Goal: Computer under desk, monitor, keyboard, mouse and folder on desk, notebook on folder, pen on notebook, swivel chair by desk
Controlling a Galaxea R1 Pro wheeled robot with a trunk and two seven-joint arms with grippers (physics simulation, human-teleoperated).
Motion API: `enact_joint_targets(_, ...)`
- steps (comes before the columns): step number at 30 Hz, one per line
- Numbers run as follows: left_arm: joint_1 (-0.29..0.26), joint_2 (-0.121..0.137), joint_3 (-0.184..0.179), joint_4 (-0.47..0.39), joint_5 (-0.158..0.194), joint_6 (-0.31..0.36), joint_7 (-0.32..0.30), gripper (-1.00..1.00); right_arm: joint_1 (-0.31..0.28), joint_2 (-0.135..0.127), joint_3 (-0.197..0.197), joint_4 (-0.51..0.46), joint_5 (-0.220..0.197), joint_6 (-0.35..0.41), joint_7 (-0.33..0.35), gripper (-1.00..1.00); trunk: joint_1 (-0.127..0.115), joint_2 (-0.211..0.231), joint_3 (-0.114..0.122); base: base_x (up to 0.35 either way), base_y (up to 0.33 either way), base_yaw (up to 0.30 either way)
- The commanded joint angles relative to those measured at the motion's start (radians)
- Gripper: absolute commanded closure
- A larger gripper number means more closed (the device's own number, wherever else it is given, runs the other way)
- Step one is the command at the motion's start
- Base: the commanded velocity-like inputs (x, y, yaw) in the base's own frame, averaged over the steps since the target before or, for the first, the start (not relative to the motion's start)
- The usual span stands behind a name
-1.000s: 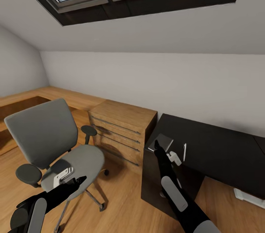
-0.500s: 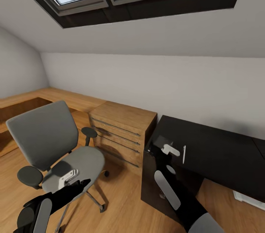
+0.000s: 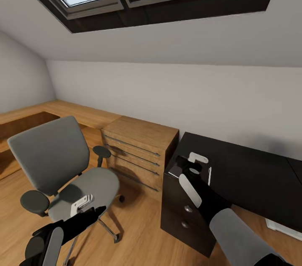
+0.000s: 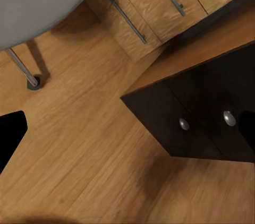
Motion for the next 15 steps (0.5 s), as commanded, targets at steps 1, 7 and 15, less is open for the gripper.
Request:
enact_joint_targets(1, -0.001, -0.001, 0.0, 0.005, -0.005, 0.005, -0.008, -1.0, -0.009, 0.0, 0.003, 0.024, 0.011, 0.025, -0.006, -1.0, 0.0, -0.001, -0.001, 0.0, 0.0, 0.0)
enact_joint_targets(7, -0.001, -0.001, -0.036, 0.015, -0.005, 0.002, -0.009, -1.0, -0.019, -0.001, 0.007, 0.061, 0.034, 0.082, -0.007, -1.0, 0.0, -0.001, -0.001, 0.002, 0.0, 0.0)
enact_joint_targets(15, -0.001, 0.0, -0.052, 0.029, -0.006, 0.001, -0.009, -1.0, -0.022, -0.003, 0.011, 0.071, 0.038, 0.133, -0.007, -1.0, 0.0, -0.001, -0.001, 0.191, -0.002, 0.0)
